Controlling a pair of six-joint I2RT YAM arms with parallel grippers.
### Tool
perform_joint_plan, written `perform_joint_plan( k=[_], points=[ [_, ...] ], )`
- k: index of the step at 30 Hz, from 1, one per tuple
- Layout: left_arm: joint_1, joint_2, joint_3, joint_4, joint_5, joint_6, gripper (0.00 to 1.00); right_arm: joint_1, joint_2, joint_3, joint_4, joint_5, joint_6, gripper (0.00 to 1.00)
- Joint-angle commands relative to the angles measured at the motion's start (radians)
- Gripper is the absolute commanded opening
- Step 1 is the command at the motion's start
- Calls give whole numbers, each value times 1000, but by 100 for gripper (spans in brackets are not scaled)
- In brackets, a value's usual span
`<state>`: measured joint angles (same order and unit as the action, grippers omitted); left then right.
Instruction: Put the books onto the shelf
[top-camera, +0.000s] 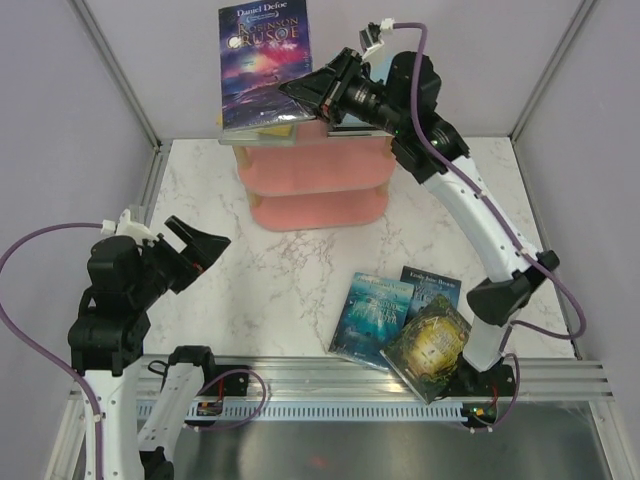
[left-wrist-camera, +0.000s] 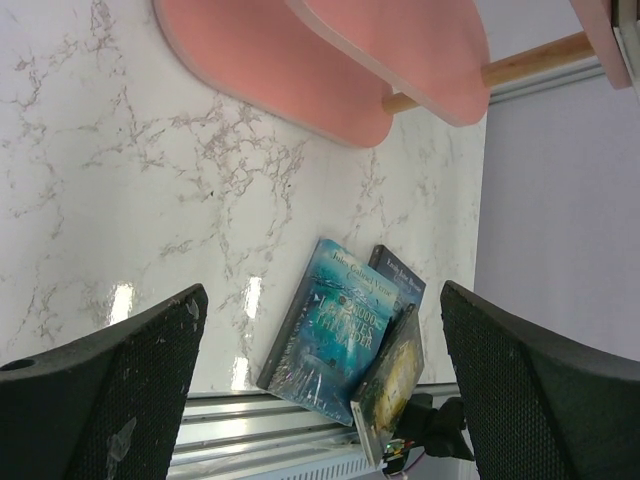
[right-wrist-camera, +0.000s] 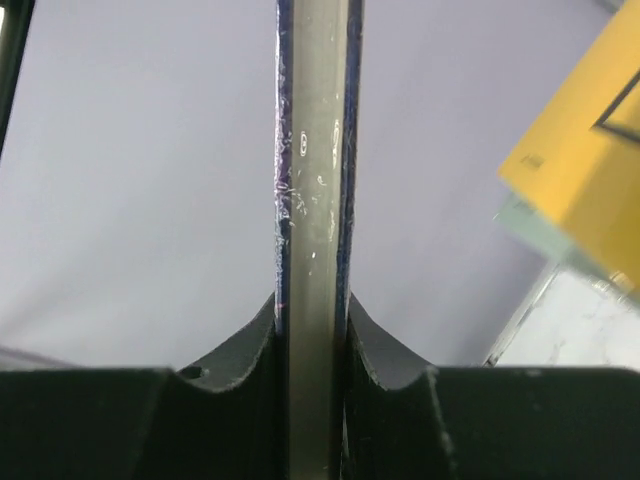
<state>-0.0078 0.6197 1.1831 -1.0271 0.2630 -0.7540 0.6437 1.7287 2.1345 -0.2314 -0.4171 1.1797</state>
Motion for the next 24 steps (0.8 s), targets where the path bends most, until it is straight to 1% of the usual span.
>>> perform_joint_plan(
  k=[1,2,7,10,19,24],
  points=[
    [5,-21,-7,-16,7,15,99,-4,100,183,44,29,26,0],
    [5,-29,-8,-19,7,13,99,-6,142,221,41,44,28,0],
    [5,-37,-10,-33,22,15,98,-21,193,249,43,187,52,0],
    [5,-43,-11,-39,25,16,98,-27,222,271,44,221,70,0],
    [5,-49,-4,-53,24,30,98,-30,270,266,58,270,100,0],
    [5,-38,3,-51,18,39,98,-29,301,263,98,265,158,0]
  ],
)
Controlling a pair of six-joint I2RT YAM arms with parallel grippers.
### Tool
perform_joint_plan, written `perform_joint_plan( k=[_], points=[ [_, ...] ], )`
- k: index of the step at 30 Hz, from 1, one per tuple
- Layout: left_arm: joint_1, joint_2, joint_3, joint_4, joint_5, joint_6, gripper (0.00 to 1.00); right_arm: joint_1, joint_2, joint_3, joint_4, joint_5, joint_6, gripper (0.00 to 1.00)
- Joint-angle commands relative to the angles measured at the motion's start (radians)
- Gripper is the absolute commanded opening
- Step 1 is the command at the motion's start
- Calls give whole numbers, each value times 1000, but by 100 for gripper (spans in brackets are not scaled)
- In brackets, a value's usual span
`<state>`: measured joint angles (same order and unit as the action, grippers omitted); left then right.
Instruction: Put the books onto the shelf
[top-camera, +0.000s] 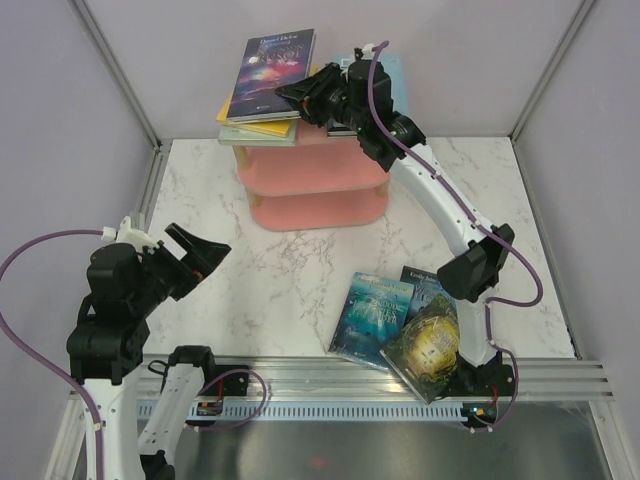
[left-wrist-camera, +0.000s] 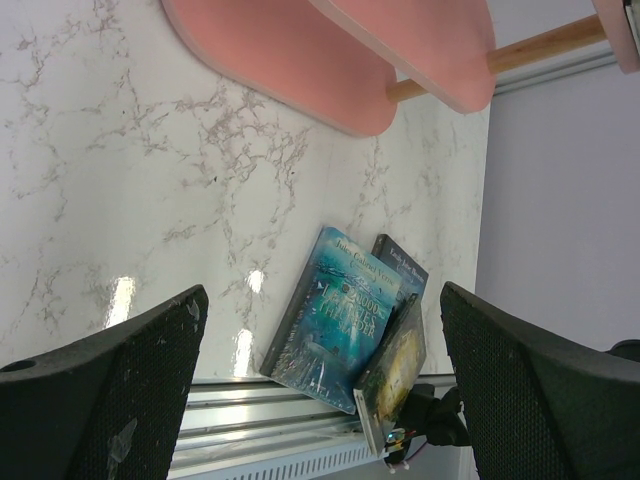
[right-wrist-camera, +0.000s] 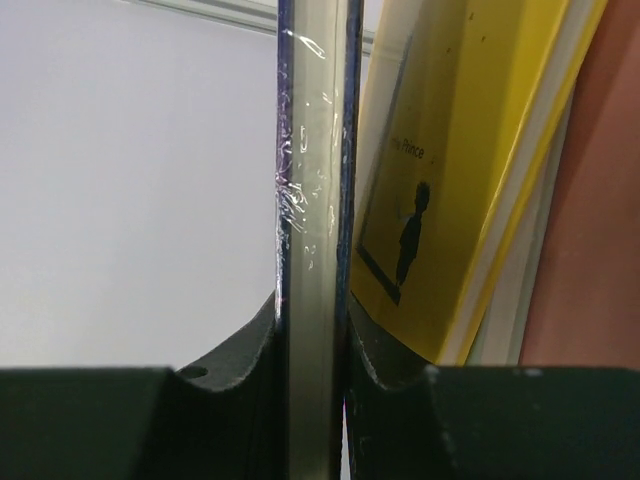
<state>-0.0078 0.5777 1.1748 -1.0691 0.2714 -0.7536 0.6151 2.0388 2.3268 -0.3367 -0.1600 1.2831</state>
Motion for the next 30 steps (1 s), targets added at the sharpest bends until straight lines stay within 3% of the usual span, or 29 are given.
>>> perform_joint_plan(
  k=[1,8,10,11,12,15,16,30],
  points=[
    [5,8,16,-9,9,40,98,2,1,69,208,7,61,0],
    [5,31,17,1,-3,54,99,2,12,63,229,-15,71,0],
    [5,39,17,6,-3,56,98,-3,8,57,231,-36,73,11],
    [5,40,17,9,-4,56,98,-2,6,48,228,-47,73,18],
    [5,43,14,15,-5,57,98,-2,3,43,225,-56,70,36],
    [5,54,8,27,-3,56,98,-3,-14,13,211,-85,64,60],
    [5,59,6,31,-1,56,98,-5,-20,2,203,-96,59,97],
    [5,77,-33,38,2,54,98,-55,-69,-32,-34,-248,-22,98]
  ],
)
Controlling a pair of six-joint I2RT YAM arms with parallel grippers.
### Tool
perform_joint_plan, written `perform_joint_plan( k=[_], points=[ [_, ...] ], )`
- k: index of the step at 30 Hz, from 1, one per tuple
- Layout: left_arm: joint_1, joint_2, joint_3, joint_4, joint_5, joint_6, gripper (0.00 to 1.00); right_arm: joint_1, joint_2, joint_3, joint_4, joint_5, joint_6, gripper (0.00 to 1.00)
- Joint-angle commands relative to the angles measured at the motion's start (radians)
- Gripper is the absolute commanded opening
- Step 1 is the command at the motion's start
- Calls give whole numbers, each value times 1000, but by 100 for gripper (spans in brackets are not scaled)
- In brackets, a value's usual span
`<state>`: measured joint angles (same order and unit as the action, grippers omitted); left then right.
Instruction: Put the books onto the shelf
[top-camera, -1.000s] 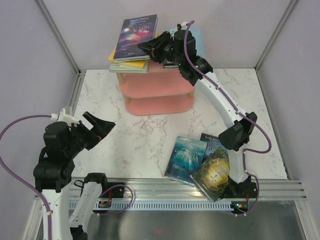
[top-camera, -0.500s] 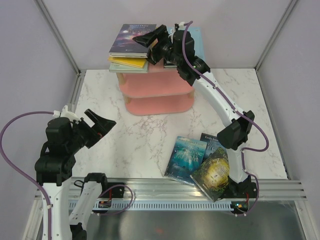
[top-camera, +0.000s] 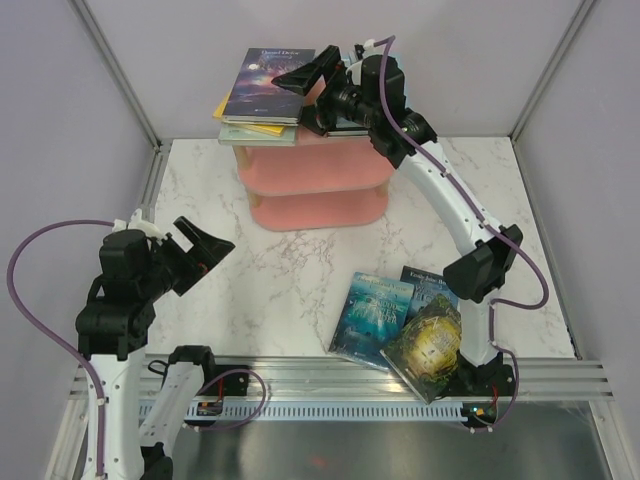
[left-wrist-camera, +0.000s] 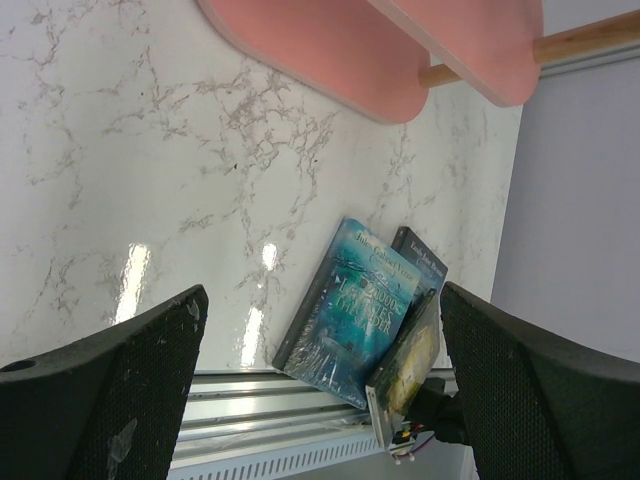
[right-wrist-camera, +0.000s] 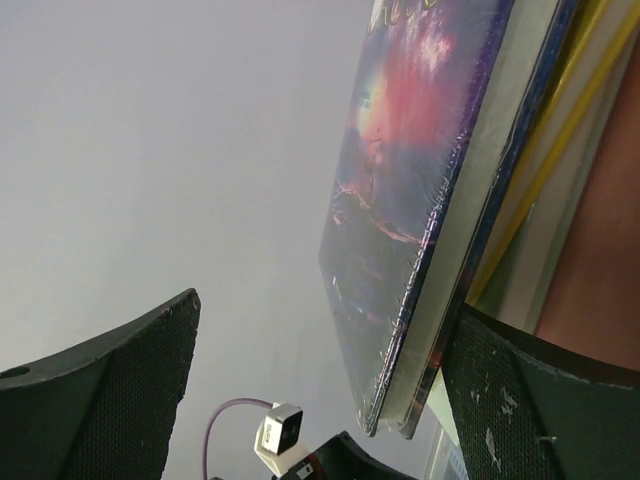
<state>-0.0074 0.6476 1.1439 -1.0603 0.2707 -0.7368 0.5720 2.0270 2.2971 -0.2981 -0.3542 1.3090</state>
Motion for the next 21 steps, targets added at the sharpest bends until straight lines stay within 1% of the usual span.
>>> perform_joint_plan(
  k=[1,8,15,21],
  points=[
    [4,7,-4,29,2,37,98,-14,-66,-4,-85,-61,-54,98],
    [4,14,-9,29,2,37,98,-21,-93,-14,-150,-112,-79,98],
    [4,23,-13,29,2,37,98,-20,-116,-21,-148,-164,-82,98],
    [4,27,-18,29,2,37,98,-18,-146,-34,-148,-172,-96,98]
  ],
)
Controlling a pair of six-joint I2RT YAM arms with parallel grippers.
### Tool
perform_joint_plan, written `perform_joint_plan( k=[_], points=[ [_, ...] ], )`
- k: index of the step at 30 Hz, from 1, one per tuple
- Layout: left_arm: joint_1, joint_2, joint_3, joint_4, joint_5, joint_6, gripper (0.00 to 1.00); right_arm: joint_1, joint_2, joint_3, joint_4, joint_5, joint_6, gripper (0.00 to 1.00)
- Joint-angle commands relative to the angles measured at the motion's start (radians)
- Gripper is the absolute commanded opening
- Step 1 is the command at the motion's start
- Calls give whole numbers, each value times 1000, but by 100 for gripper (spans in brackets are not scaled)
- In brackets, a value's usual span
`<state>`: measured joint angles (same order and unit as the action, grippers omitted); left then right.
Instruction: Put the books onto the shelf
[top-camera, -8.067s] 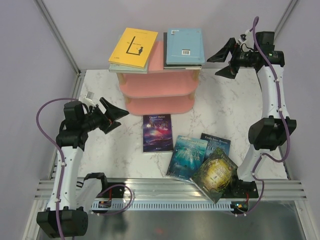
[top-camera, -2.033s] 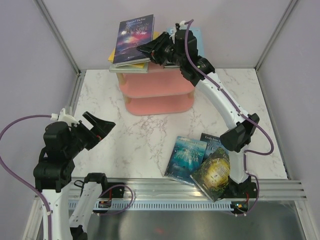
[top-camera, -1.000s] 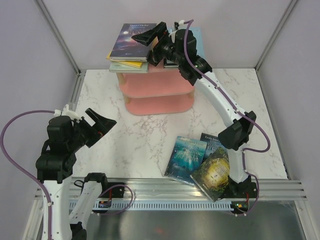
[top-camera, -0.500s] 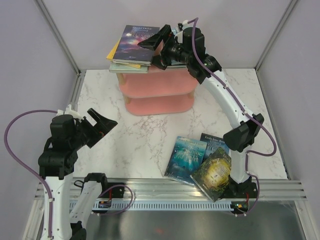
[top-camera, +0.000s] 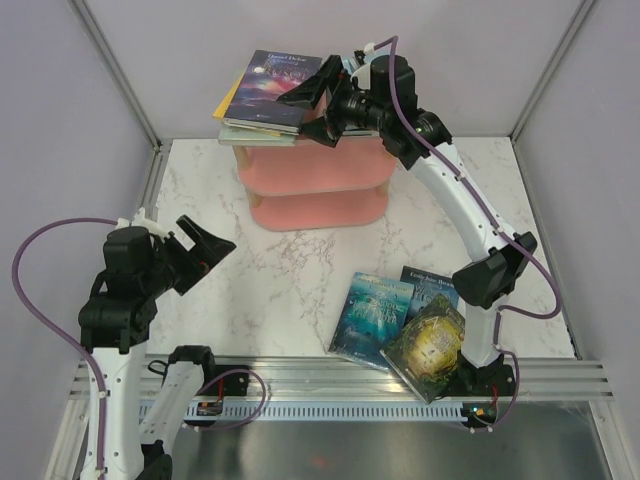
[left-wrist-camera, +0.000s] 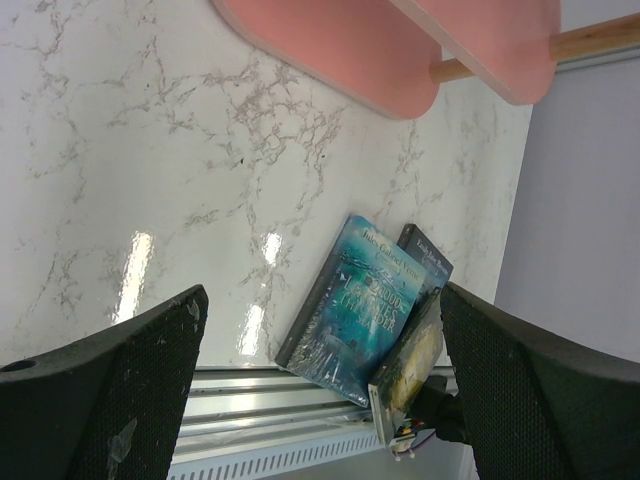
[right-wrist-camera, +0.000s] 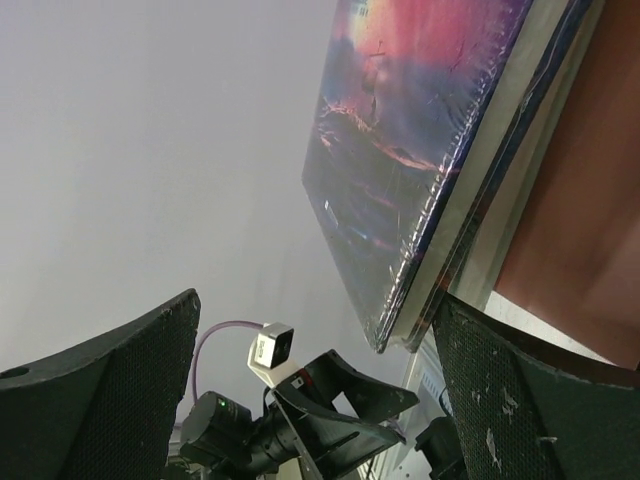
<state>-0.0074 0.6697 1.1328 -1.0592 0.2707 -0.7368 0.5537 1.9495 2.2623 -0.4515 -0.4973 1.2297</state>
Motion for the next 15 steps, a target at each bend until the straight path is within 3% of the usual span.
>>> perform_joint_plan(
  k=[1,9,15],
  points=[
    [4,4,-7,28,2,37,98,-1,-73,2,5,-33,-18,98],
    [4,-2,-8,28,2,37,98,-1,-138,-27,-16,-50,-36,98],
    [4,4,-1,28,2,37,98,-5,-216,-47,-137,-12,-127,98]
  ],
)
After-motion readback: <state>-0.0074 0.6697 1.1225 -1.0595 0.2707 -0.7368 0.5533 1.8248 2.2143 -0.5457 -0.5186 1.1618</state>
